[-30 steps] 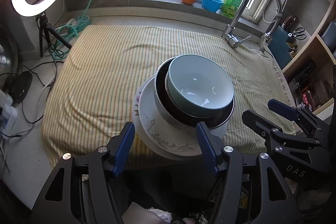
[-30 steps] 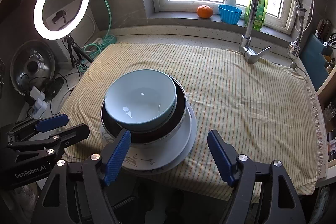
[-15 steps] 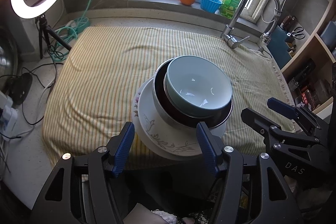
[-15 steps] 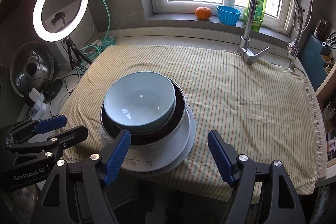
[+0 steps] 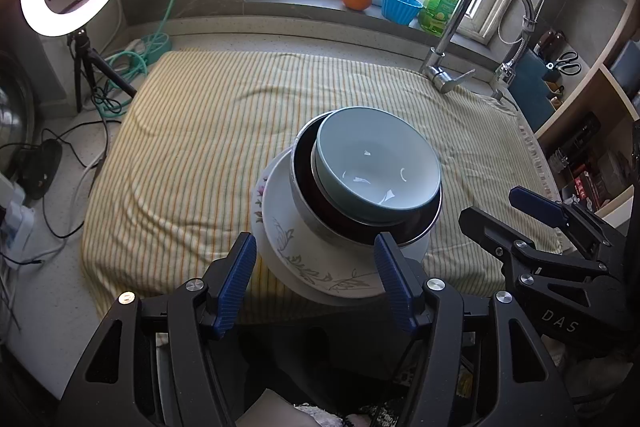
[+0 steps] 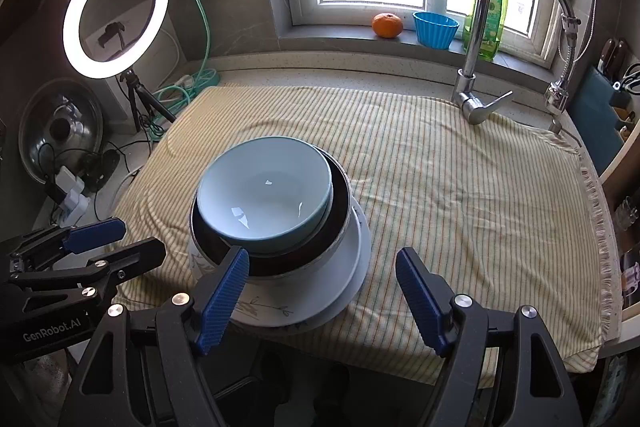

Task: Organize plates and bowls

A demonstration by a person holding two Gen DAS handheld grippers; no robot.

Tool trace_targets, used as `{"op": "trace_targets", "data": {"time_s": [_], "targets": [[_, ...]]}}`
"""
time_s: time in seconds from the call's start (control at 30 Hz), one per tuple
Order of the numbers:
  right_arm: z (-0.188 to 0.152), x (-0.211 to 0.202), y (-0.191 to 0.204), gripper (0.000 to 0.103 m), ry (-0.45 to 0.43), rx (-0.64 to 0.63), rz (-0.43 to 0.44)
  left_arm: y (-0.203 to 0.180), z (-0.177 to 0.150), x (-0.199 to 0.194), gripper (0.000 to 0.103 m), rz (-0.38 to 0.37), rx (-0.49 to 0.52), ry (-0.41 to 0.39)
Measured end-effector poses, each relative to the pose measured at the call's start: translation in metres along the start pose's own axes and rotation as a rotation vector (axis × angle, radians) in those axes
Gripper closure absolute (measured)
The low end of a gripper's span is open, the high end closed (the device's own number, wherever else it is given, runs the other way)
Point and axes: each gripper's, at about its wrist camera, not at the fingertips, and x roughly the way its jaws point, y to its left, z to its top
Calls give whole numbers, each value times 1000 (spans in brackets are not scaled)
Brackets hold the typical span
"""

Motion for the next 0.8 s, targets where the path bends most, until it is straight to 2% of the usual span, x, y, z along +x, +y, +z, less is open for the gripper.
{"op": "trace_targets", "data": {"time_s": [0.8], "targets": [[4,4,-4,30,3,-1,0,-1,7,4,42,-9,-1,7]]}}
